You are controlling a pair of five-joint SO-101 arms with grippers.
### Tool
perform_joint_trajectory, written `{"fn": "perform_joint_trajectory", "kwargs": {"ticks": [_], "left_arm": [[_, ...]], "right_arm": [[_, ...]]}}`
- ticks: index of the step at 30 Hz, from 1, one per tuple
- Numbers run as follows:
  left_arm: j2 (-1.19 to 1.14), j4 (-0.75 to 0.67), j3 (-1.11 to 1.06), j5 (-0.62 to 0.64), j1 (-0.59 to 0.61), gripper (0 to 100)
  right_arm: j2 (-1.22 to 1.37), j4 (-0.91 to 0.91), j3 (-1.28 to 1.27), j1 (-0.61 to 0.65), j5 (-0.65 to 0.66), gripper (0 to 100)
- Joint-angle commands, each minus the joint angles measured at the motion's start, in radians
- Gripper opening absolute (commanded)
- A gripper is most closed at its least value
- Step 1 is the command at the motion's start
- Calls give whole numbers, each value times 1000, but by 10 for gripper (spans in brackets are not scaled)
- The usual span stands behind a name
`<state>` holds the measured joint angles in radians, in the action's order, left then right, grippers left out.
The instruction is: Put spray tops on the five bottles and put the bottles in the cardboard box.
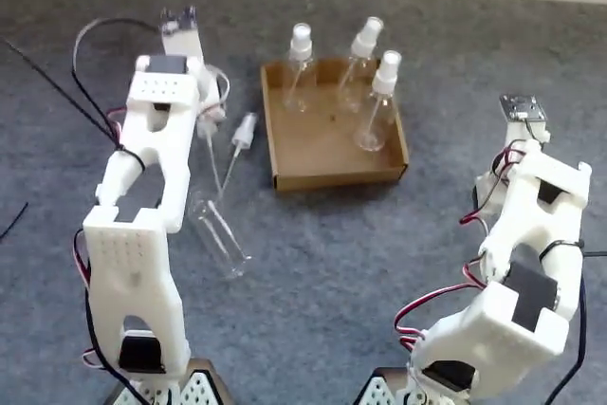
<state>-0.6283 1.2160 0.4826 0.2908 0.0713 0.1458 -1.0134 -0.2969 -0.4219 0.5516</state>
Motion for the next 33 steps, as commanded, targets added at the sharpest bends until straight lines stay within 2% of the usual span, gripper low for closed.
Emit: {"fn": "perform_joint_trajectory", "kwargs": {"ticks": [1,4,7,11,14,18,24,27,33], "left_arm": [[59,95,317,-100,1,53],[61,180,541,-164,13,53],[61,321,780,-250,16,53],[61,540,1061,-318,13,55],[90,580,1070,-334,30,53],[236,580,802,-345,35,53],[654,578,154,-417,-87,53],[868,505,-143,-420,-140,53],[1210,330,-608,-437,-142,56]], "right_arm": [[-2,13,36,-16,11,170],[-5,-62,59,-10,11,170],[-24,-154,128,-8,11,172],[-48,-222,202,-8,11,246],[-54,-259,232,-8,26,307],[-48,-277,242,-7,64,324],[-30,-277,274,90,32,322],[44,-277,325,107,-21,321],[229,-318,512,71,-41,292]]}}
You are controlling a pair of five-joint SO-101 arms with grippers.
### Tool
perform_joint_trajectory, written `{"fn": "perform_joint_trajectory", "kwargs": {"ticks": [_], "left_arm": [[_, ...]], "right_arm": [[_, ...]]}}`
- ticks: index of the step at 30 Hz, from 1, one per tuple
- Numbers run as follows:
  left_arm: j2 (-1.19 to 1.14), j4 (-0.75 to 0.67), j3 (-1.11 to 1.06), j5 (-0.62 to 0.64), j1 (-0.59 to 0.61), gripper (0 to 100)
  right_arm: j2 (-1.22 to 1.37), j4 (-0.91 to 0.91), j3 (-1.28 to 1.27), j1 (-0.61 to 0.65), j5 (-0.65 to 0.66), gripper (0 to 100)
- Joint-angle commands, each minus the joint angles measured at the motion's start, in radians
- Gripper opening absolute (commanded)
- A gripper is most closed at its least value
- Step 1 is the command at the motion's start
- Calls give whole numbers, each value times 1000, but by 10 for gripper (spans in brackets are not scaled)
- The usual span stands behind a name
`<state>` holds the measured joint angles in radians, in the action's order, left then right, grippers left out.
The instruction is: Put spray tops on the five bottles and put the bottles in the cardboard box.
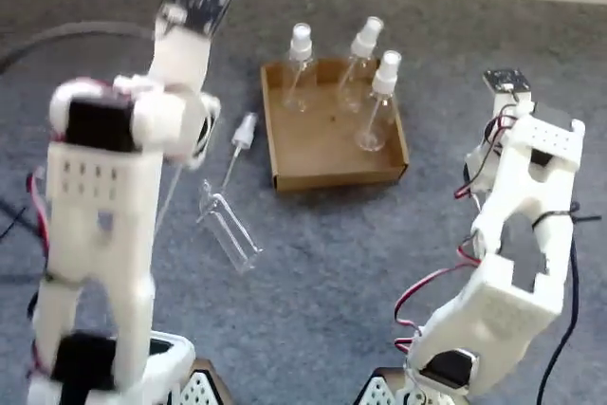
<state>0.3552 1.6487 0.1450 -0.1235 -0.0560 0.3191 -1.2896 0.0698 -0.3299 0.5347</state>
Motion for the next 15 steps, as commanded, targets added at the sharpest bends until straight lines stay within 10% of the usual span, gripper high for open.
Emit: {"fn": "perform_joint_trajectory", "kwargs": {"ticks": [1,15], "left_arm": [[262,-120,-323,-37,-15,56],[320,-160,-437,-46,-13,56]], "right_arm": [[76,-53,166,-30,-21,283],[193,-82,226,-84,-21,268]]}}
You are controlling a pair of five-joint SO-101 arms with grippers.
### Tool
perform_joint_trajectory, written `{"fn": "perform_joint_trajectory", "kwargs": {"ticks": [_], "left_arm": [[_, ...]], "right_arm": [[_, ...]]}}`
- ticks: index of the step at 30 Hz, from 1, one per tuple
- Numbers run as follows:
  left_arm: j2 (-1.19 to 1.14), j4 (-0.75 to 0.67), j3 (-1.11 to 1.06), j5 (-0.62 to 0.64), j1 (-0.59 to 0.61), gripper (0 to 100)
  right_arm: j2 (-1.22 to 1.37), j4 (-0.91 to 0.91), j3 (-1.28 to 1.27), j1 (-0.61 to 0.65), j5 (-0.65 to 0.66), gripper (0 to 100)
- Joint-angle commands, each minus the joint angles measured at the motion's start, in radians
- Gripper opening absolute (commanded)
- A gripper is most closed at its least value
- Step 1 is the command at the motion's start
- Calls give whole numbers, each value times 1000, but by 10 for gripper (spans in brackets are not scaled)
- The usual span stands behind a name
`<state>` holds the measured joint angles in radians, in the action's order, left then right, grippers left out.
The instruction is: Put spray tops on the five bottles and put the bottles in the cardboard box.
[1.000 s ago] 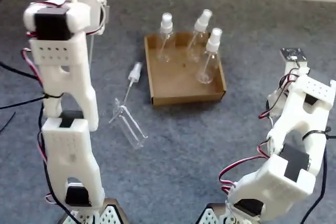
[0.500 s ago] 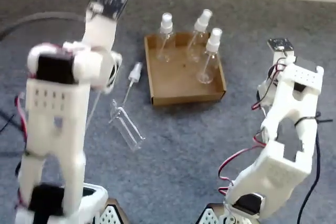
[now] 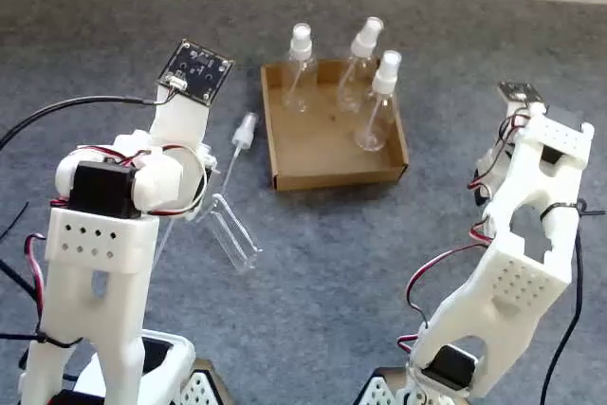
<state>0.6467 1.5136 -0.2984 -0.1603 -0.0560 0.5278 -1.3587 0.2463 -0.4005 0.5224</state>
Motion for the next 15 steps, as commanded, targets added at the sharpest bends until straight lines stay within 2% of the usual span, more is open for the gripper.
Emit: {"fn": "perform_joint_trajectory", "kwargs": {"ticks": [1,9,12,15], "left_arm": [[28,-25,7,-8,-13,56],[28,-25,5,-8,-13,56],[28,-25,7,-6,-13,56],[33,-37,7,-5,-13,56]], "right_arm": [[-16,-13,50,-12,-9,249],[-42,-21,62,-1,-15,0],[-142,-79,84,21,-17,3],[-308,-110,93,50,-98,3]]}}
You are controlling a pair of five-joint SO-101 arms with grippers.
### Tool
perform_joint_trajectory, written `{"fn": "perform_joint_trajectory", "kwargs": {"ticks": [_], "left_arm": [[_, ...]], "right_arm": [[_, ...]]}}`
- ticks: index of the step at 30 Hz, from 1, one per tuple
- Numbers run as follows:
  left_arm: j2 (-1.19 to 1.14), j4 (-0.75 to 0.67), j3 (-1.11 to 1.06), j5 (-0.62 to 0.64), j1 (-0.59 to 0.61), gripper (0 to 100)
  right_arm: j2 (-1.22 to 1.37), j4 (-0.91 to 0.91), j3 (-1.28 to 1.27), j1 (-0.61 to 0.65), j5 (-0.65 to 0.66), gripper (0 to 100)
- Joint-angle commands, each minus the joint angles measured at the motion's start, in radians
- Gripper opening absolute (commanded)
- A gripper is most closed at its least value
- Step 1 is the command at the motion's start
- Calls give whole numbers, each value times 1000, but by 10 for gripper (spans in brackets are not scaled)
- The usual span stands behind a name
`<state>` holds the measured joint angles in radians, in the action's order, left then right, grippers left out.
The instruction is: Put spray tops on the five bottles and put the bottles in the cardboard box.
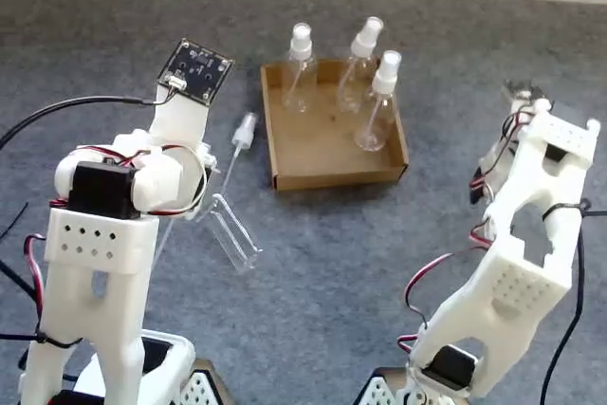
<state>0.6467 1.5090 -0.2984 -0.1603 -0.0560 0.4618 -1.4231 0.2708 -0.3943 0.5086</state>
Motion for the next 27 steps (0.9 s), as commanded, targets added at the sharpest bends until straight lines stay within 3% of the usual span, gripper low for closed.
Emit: {"fn": "perform_joint_trajectory", "kwargs": {"ticks": [1,4,8,17,23,27], "left_arm": [[35,-41,7,-5,-13,56],[36,-71,7,3,-13,56],[36,-110,51,71,-19,53],[35,-206,297,150,-24,53],[35,-402,343,247,-128,52],[36,-483,351,253,-193,22]], "right_arm": [[-312,-45,61,59,-114,3],[-522,-47,50,151,-198,3],[-794,45,-145,332,-321,3],[-1377,539,-984,797,-417,3],[-1489,674,-1181,924,-417,3],[-1538,624,-1205,932,-411,4]]}}
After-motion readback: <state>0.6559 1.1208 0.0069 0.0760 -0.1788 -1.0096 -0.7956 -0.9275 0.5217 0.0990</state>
